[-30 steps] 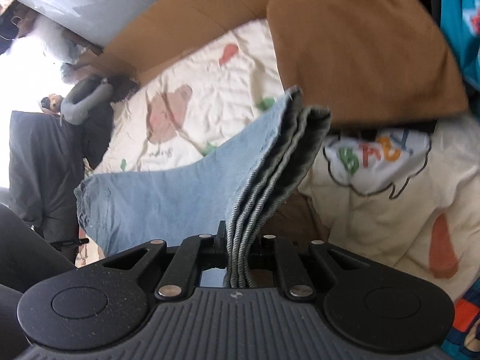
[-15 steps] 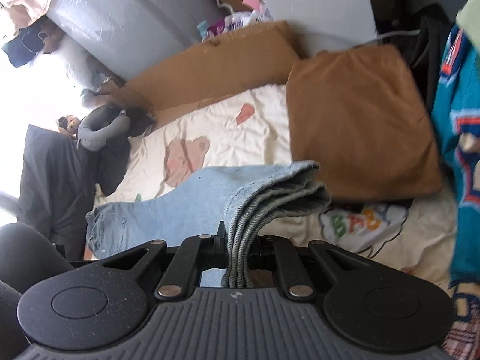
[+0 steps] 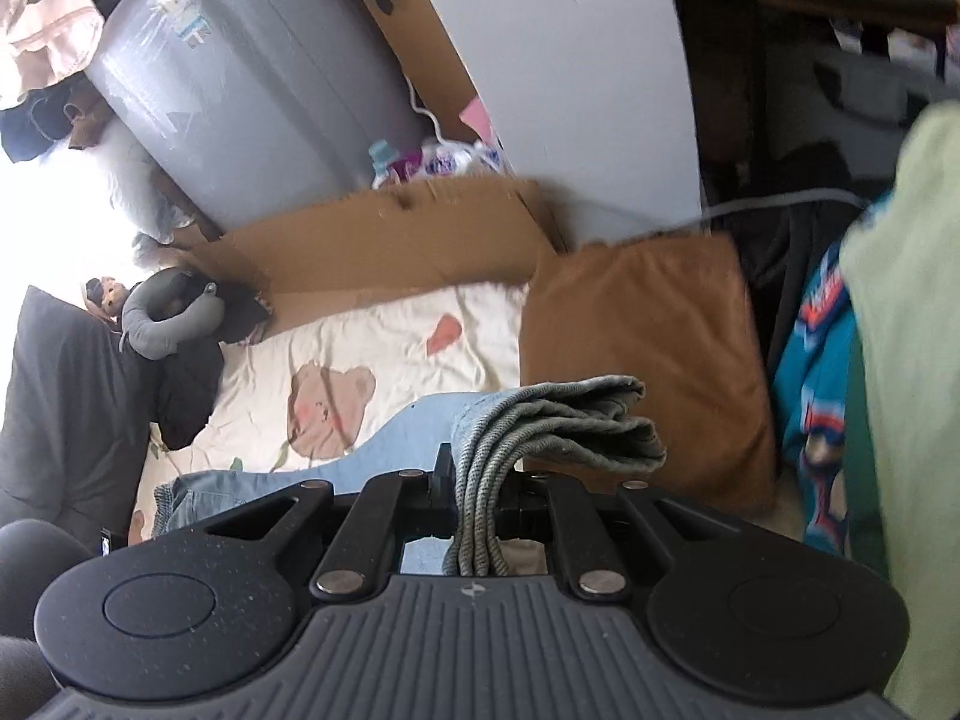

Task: Fold clothes

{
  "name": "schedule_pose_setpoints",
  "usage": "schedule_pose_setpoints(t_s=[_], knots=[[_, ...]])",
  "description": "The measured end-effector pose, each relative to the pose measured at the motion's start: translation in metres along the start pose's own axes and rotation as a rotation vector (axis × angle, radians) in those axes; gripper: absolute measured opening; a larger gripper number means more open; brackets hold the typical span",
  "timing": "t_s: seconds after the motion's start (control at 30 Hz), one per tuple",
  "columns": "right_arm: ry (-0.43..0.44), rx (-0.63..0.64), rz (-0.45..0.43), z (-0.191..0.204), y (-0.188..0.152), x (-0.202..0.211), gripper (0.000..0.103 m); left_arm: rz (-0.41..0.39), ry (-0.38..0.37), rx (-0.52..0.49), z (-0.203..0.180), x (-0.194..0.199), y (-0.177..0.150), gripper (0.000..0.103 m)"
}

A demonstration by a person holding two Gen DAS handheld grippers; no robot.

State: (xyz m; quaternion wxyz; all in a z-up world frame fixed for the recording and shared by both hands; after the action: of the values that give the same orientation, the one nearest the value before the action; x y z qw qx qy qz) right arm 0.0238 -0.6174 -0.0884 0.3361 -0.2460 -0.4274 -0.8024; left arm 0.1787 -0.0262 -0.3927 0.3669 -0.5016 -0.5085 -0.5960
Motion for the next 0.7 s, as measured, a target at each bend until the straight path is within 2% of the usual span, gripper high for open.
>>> schedule_pose_setpoints(t_s=[0.17,0.37,0.63,0.7], knots=[[0.017,0.033,0.052,0.032,0.017,-0.012,0.009,0.015,-0.019,-0.069,-0.015,-0.005,-0.002,0.058],[0.043,0.066,0.104,0.072,0.026,-0.032,0.009,0.061,-0.087,-0.069,-0.036,-0.007,-0.002,0.058],[0.072,0.061,0.135,0.117,0.034,-0.065,0.009,0.054,-0.247,-0.034,-0.079,-0.016,-0.006,0.05],[0.073,0.061,0.15,0.127,0.036,-0.073,0.009,0.059,-0.295,-0.047,-0.095,-0.017,-0.009,0.044]])
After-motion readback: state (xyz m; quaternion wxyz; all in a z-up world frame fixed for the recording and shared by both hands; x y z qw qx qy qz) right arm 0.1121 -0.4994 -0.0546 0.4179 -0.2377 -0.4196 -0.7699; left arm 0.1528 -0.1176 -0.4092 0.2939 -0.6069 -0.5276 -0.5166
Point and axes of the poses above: each gripper's, at about its wrist camera, not at the fingertips, and x roughly against the way its jaws point, z to its left, y to its top, the point moved 10 cm from there along -x, roughly the way its jaws point, and after that the axes turned 10 degrees about y, right-handed, at the moved point
